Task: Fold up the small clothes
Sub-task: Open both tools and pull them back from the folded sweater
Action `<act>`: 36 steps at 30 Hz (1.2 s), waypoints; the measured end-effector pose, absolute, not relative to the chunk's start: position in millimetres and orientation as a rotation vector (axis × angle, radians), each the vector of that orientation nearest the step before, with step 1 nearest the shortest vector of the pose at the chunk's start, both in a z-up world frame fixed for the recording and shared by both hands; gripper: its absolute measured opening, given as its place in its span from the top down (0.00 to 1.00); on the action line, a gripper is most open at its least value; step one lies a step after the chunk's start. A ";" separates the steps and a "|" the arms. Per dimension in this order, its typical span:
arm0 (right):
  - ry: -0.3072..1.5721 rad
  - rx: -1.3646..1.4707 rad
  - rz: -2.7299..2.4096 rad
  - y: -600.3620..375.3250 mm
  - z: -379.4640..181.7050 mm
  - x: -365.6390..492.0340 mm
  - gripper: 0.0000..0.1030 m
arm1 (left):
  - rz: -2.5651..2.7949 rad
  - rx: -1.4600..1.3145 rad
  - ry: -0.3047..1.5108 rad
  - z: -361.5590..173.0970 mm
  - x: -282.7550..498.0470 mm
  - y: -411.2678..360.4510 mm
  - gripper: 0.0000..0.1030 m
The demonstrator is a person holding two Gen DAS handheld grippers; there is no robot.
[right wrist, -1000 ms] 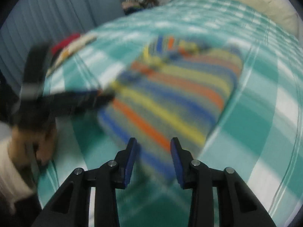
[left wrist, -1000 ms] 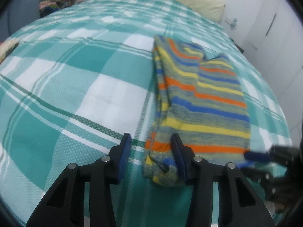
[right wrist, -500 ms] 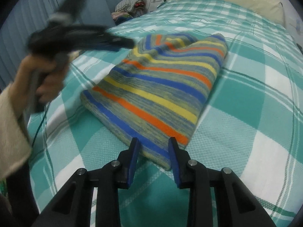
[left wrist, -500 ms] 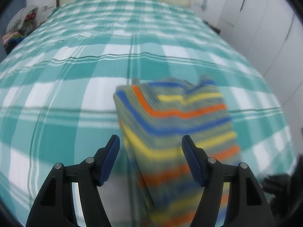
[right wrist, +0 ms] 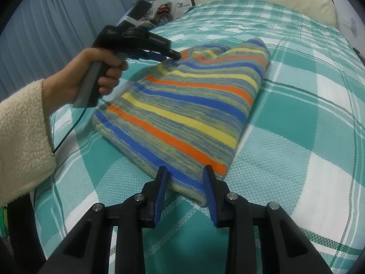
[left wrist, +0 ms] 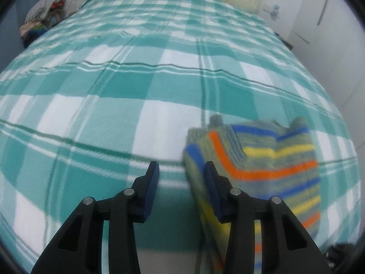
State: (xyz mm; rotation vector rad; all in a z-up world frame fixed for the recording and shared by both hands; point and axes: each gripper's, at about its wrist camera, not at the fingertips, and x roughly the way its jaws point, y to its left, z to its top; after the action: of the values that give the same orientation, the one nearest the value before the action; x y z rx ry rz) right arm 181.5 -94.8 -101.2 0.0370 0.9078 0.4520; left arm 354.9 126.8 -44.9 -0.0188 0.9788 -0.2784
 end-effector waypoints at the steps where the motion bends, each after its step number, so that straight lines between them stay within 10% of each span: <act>1: 0.909 0.038 0.448 -95.1 -99.5 181.2 0.68 | -0.293 -0.014 0.974 -39.3 347.6 128.8 0.55; 5: 0.901 0.047 0.450 -94.3 -83.2 173.1 0.68 | -0.379 0.019 0.976 -24.2 294.2 131.8 0.38; 36: 1.016 -0.081 0.379 -85.0 -91.3 151.1 0.64 | -0.165 0.216 0.947 -34.6 209.2 162.8 0.29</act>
State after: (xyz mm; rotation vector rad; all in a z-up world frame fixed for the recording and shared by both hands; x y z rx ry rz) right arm 151.1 -85.0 -91.3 -0.0811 1.0156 0.3785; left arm 209.2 162.8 -34.6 0.2159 0.9466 -0.1654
